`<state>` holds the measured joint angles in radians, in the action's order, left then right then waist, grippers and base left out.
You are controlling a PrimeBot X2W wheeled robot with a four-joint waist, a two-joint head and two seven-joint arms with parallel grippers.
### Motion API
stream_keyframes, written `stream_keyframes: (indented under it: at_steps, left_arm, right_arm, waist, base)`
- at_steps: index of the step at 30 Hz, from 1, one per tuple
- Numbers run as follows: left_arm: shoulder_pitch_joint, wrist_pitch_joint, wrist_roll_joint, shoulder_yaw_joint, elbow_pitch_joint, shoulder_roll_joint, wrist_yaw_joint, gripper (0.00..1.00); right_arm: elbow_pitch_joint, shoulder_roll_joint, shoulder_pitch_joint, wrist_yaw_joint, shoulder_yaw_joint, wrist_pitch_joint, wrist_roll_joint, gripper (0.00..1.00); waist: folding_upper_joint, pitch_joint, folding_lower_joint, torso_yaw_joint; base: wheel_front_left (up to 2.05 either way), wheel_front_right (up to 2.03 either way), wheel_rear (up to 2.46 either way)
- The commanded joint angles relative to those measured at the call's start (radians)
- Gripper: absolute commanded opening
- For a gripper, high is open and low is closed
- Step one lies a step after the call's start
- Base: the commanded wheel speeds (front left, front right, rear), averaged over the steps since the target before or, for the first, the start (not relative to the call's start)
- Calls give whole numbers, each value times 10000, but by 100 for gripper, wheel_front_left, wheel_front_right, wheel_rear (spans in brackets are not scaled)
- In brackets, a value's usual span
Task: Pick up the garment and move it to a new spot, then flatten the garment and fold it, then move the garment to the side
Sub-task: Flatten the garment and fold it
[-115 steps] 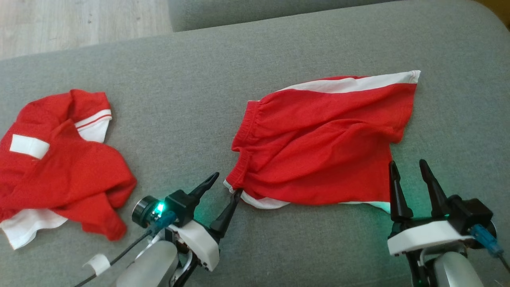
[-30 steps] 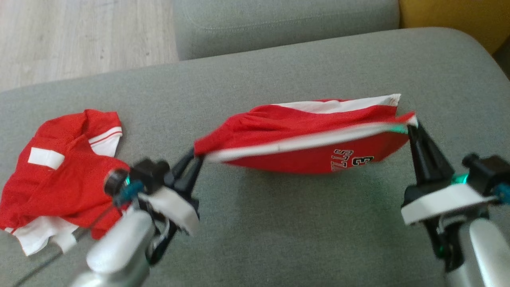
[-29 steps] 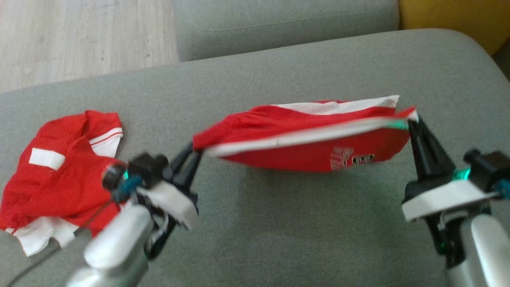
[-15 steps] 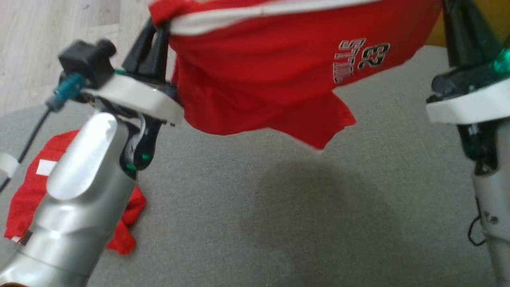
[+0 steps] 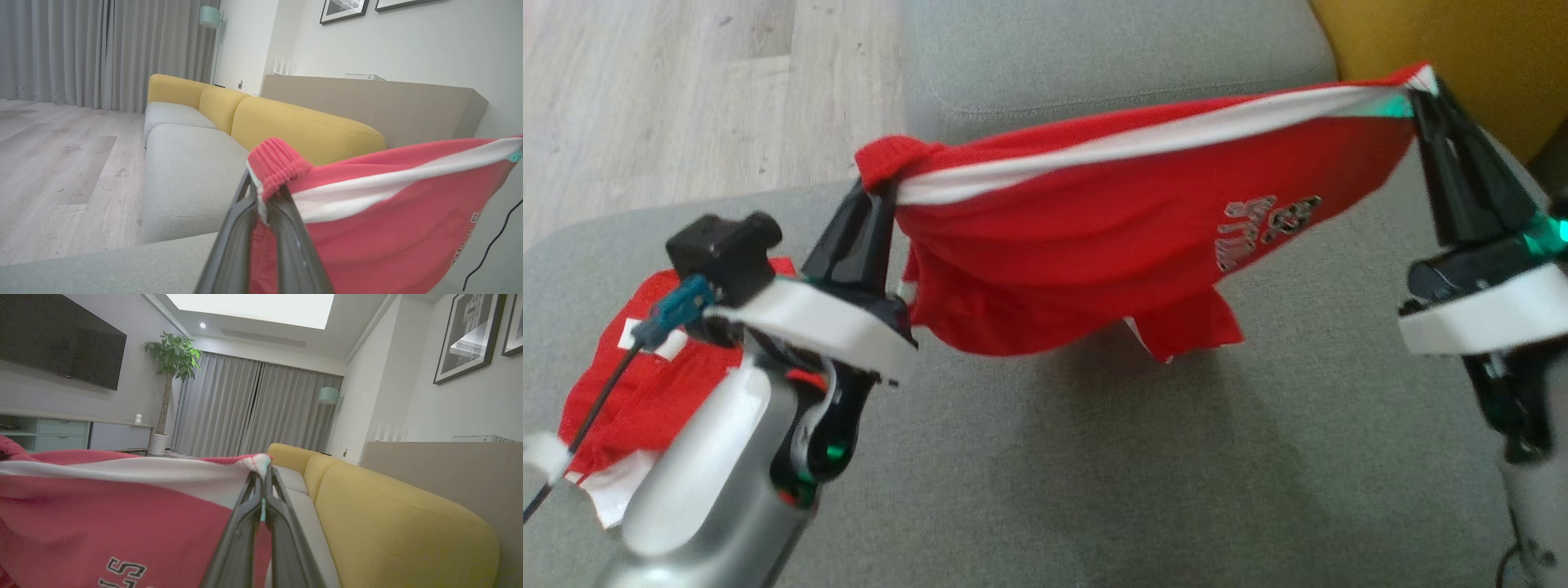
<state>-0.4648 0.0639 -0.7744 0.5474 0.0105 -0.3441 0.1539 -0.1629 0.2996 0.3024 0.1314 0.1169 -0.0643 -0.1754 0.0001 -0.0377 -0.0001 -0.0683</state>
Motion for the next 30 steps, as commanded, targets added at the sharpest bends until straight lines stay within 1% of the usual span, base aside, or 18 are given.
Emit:
stream_keyframes:
  at_steps: [1, 4, 6, 9, 12, 14, 17, 20, 24, 26, 28, 30]
  left_arm:
    - [-409, 125, 21, -602, -745, -509, 225, 0]
    - [-319, 422, -6, -654, -1395, -644, 495, 0]
    - [-484, 623, 5, -666, -1538, -704, 577, 0]
    - [-794, 819, -10, -672, -1470, -674, 619, 0]
    - [-1510, 1155, -240, -749, -1004, -488, 552, 0]
    - [-2156, 1386, -516, -890, -406, -299, 450, 0]
    - [-3384, 1601, -780, -1110, 785, -68, 185, 0]
    - [-4793, 1495, -848, -1420, 2068, 133, -13, 0]
    - [-6523, 825, -730, -1817, 3562, 360, -262, 0]
    - [-7252, 300, -597, -1941, 4053, 455, -466, 0]
    - [-7807, -199, -556, -2072, 4470, 590, -653, 0]
    - [-8138, -665, -570, -2134, 4871, 776, -910, 0]
  right_arm:
    - [-675, 71, 123, -7, -160, -191, 91, 0]
    - [-1126, 31, -48, -7, -325, -526, 187, 0]
    - [-1207, 27, 43, -7, -355, -764, 276, 0]
    - [-1112, -1, 322, -7, -317, -963, 264, 0]
    - [-573, 70, 1170, -7, -92, -1082, 72, 0]
    - [50, 160, 2023, -7, 143, -1037, -105, 0]
    - [1293, 400, 3670, -7, 666, -717, -171, 0]
    - [2762, 446, 5528, -7, 1093, -209, -180, 0]
    - [4694, 247, 7761, -7, 1346, 801, 167, 0]
    - [5517, 42, 8614, -7, 1127, 1391, 377, 0]
    - [6204, -158, 9225, -7, 839, 1935, 610, 0]
    - [6800, -328, 9515, -7, 676, 2356, 809, 0]
  waist:
    - [-1, 84, 1, 39]
    - [-1, 258, 1, 58]
    - [-1, 435, 1, 63]
    - [-1, 700, 1, 53]
    - [-1, 1294, 1, 14]
    - [-1, 1775, 1, -24]
    - [-1, 2496, 1, -67]
    - [-1, 3183, 1, -113]
    - [-1, 3846, 1, -218]
    - [-1, 4081, 1, -266]
    - [-1, 4279, 1, -303]
    - [-1, 4387, 1, -319]
  base:
    - [0, 0, 0]
    - [0, 0, 0]
    - [0, 0, 0]
    - [0, 0, 0]
    - [0, 0, 0]
    - [0, 0, 0]
    - [0, 0, 0]
    - [0, 0, 0]
    - [0, 0, 0]
    - [0, 0, 0]
    - [0, 0, 0]
    - [0, 0, 0]
